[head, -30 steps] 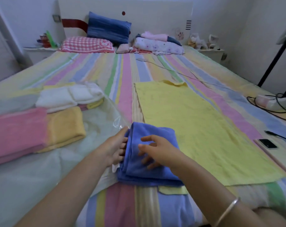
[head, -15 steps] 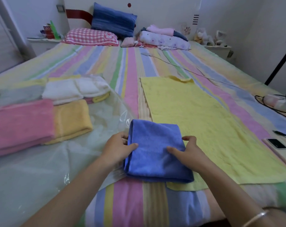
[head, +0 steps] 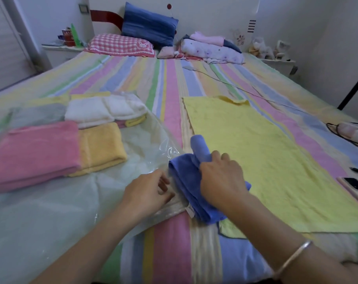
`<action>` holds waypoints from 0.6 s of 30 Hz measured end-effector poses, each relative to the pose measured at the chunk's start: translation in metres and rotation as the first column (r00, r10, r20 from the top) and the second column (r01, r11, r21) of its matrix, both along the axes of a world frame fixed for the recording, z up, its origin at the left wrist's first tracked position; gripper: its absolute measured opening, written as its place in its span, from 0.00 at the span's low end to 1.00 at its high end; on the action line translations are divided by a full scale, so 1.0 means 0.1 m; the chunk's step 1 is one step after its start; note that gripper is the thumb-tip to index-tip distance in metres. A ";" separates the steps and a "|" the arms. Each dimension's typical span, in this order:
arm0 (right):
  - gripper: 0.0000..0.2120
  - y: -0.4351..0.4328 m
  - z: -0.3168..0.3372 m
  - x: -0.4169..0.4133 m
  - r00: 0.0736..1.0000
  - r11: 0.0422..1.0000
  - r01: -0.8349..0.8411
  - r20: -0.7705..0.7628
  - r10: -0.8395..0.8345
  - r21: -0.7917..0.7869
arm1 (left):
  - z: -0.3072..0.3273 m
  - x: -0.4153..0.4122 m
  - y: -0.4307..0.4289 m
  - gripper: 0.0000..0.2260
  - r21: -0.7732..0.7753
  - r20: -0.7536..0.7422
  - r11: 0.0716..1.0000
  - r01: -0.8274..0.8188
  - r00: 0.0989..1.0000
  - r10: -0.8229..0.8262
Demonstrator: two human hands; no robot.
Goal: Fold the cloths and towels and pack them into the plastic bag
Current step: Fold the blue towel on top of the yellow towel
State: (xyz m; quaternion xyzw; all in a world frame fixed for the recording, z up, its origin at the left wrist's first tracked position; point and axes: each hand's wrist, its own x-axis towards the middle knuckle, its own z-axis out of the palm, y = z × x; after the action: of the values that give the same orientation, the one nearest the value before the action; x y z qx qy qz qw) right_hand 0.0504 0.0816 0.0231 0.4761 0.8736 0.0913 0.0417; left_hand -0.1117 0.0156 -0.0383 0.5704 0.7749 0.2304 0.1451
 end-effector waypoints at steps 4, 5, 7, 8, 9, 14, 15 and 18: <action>0.25 -0.26 -0.42 -0.24 0.998 0.998 0.043 0.054 -0.046 0.055 | 0.02 -0.15 -0.27 0.18 -0.052 -0.174 0.990 0.131 0.975 -0.138; 0.26 -0.28 -0.51 -0.26 0.995 0.995 0.068 0.061 -0.073 0.070 | 0.00 -0.19 -0.33 0.22 -0.068 -0.215 0.982 0.177 0.958 -0.188; 0.23 -0.28 -0.58 -0.27 0.992 0.991 0.104 0.065 -0.110 0.084 | -0.04 -0.27 -0.42 0.26 -0.107 -0.281 0.962 0.249 0.921 -0.270; 0.20 -0.25 -0.60 -0.26 0.990 0.990 0.118 0.063 -0.123 0.082 | -0.04 -0.30 -0.46 0.25 -0.122 -0.291 0.958 0.260 0.913 -0.285; 0.18 -0.23 -0.59 -0.24 0.989 0.988 0.131 0.061 -0.135 0.077 | -0.04 -0.33 -0.49 0.24 -0.131 -0.283 0.957 0.261 0.915 -0.288; 0.17 -0.08 -0.55 -0.11 0.984 0.981 0.173 0.038 -0.177 0.083 | -0.01 -0.45 -0.61 0.19 -0.120 -0.165 0.953 0.278 0.941 -0.295; 0.16 -0.04 -0.56 -0.08 0.987 0.984 0.155 0.026 -0.158 0.084 | 0.00 -0.47 -0.62 0.19 -0.126 -0.134 0.953 0.277 0.947 -0.293; 0.14 0.03 -0.46 0.02 0.992 0.988 0.117 -0.056 -0.112 0.096 | 0.05 -0.53 -0.72 0.17 -0.174 -0.103 0.947 0.269 0.952 -0.289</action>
State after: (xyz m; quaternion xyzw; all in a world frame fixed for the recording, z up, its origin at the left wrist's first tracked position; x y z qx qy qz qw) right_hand 0.0523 0.0847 -0.0233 0.5292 0.8400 0.1200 0.0010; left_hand -0.1652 -0.0567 -0.0333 0.6747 0.7096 0.1086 0.1715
